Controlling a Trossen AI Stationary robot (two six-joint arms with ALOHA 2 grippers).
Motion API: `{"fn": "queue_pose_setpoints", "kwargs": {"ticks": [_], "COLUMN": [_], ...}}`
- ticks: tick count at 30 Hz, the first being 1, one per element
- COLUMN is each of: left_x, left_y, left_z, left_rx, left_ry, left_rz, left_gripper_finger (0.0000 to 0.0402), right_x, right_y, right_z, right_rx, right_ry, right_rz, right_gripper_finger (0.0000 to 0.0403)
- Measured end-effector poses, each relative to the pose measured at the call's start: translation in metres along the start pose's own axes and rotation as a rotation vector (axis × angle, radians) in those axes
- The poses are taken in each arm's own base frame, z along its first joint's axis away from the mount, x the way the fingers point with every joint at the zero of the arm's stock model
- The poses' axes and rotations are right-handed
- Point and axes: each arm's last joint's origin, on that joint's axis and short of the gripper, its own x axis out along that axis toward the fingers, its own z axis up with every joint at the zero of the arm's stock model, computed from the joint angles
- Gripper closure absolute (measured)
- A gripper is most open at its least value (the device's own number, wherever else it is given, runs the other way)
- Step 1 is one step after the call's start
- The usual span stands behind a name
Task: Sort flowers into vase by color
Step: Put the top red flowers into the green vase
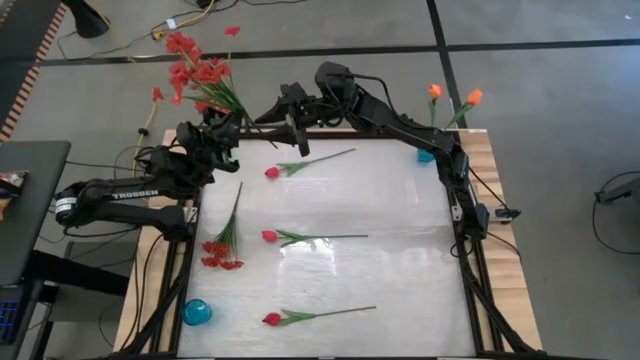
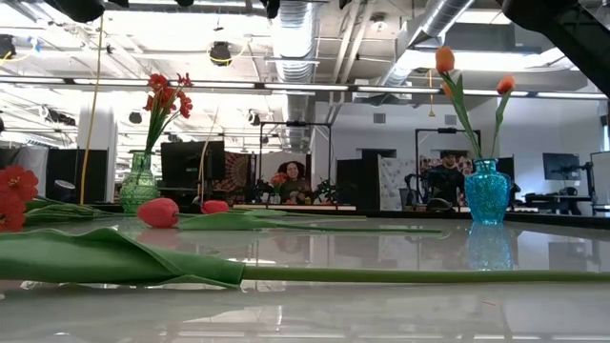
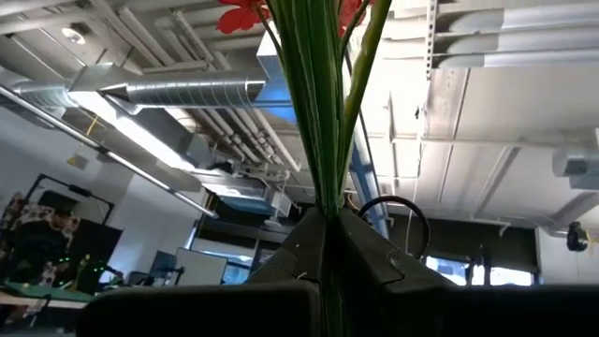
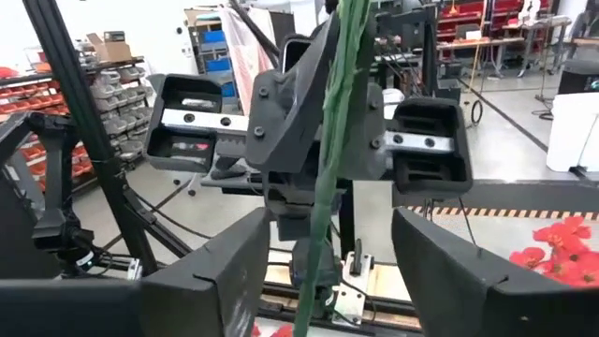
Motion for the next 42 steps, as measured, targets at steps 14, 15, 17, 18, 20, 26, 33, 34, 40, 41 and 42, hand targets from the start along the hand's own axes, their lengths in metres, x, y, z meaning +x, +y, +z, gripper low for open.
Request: {"fn": "queue_pose_setpoints", "kwargs": {"ticks": [14, 15, 17, 18, 20, 26, 33, 34, 40, 41, 42], "left_x": [0.000, 0.000, 0.000, 0.000, 0.000, 0.000, -0.003, -0.004, -0.011, -0.012, -0.013], "left_y": [-0.001, -0.001, -0.001, -0.002, -0.002, -0.002, -0.002, -0.002, -0.001, 0.000, 0.000], "left_z": [0.000, 0.000, 0.000, 0.000, 0.000, -0.001, 0.000, 0.001, 0.009, 0.009, 0.009], "left_rx": [-0.017, -0.017, -0.019, -0.020, -0.028, -0.051, 0.007, 0.007, 0.011, 0.013, 0.012], "left_ry": [0.006, 0.006, 0.007, 0.007, 0.009, 0.020, 0.091, 0.110, 0.205, 0.222, 0.233], "left_rz": [-0.043, -0.043, -0.050, -0.054, -0.064, -0.063, -0.099, -0.096, -0.081, -0.078, -0.076], "left_gripper_finger": [0.0401, 0.0401, 0.0401, 0.0401, 0.0401, 0.0387, 0.0325, 0.0314, 0.0264, 0.0260, 0.0257], "right_x": [0.004, 0.004, 0.004, 0.004, 0.004, 0.004, 0.000, -0.001, -0.004, -0.004, -0.004], "right_y": [0.006, 0.006, 0.006, 0.006, 0.006, 0.005, 0.000, -0.001, -0.004, -0.004, -0.004], "right_z": [-0.001, -0.001, -0.001, -0.001, -0.001, -0.002, -0.004, -0.005, -0.008, -0.008, -0.008], "right_rx": [0.006, 0.006, 0.009, 0.009, 0.009, 0.020, 0.056, 0.062, 0.083, 0.084, 0.084], "right_ry": [0.010, 0.010, 0.010, 0.010, 0.010, 0.012, 0.041, 0.048, 0.073, 0.074, 0.074], "right_rz": [0.015, 0.015, 0.014, 0.014, 0.014, 0.013, 0.006, 0.010, 0.014, 0.013, 0.013], "right_gripper_finger": [0.0318, 0.0330, 0.0349, 0.0358, 0.0367, 0.0363, 0.0363, 0.0364, 0.0363, 0.0363, 0.0363]}}
